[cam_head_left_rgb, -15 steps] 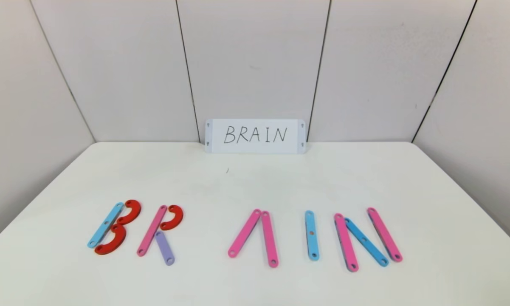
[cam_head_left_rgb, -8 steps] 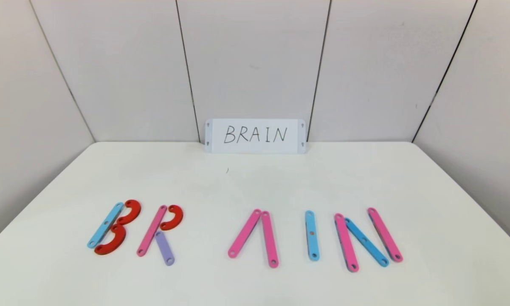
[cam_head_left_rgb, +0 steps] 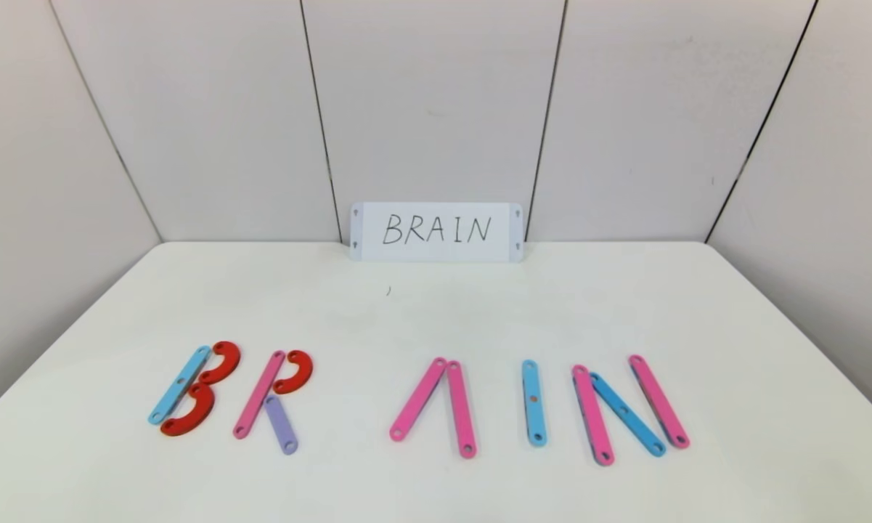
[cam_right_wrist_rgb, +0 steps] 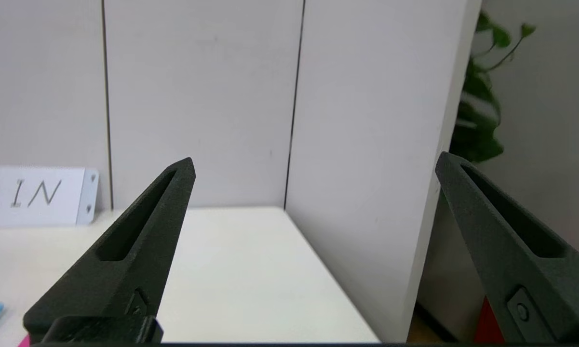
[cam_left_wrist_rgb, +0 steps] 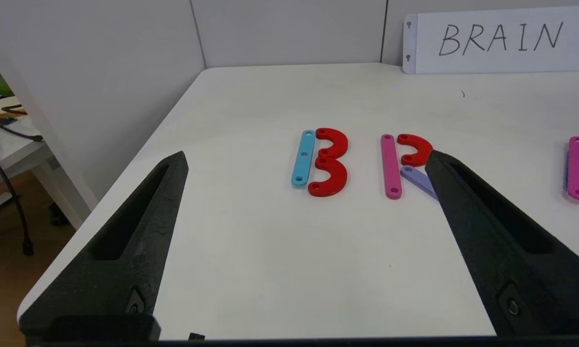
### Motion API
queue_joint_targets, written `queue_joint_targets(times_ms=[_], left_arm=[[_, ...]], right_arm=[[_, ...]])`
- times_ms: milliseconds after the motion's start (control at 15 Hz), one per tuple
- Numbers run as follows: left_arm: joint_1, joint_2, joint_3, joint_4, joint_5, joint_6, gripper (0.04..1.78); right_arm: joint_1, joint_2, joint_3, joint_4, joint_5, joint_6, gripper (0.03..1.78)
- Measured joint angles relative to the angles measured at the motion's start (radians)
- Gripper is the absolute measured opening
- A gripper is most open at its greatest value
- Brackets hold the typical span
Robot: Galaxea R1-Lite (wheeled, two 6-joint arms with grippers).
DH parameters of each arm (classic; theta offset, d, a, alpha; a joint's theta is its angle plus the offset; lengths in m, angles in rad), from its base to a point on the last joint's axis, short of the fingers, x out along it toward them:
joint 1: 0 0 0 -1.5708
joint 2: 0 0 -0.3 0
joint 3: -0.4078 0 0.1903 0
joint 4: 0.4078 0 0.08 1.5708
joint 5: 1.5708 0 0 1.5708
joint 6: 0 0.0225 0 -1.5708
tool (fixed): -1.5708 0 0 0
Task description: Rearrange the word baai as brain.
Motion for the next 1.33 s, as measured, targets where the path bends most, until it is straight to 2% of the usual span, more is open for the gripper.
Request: queue_joint_targets(times_ms=[267,467,600,733,867,1000,1333], left_arm=[[0.000,0.000,0.109,-0.126,-0.007,0.062,1.73],[0.000,0.000,0.128,-0.125,-0.020,0.063,1.73],[0.000,0.000,0.131,-0.110,-0.055,0.063,1.73],[0.000,0.000,0.131,-0.091,-0.078,0.063,1.73],[0.000,0.000,0.142,-0.079,-0.124,0.059,1.73],[0.000,0.000,0.144,-0.016,-0.139,0.046,1.73],[0.000,0.000,0.144,-0.029,-0.136,0.011,1.73]], right_arm=[[0.000,0.000,0.003,0.183,0.055,0.067,1.74],[0.000,0.000,0.003,0.309,0.108,0.087,1.74],[0.000,0.000,0.003,0.340,0.163,0.114,1.74],[0.000,0.000,0.003,0.359,0.198,0.117,1.74],[0.000,0.000,0.003,0.427,0.229,0.124,1.74],[0.000,0.000,0.002,0.473,0.234,0.159,1.74],[0.000,0.000,0.001,0.471,0.228,0.208,1.74]])
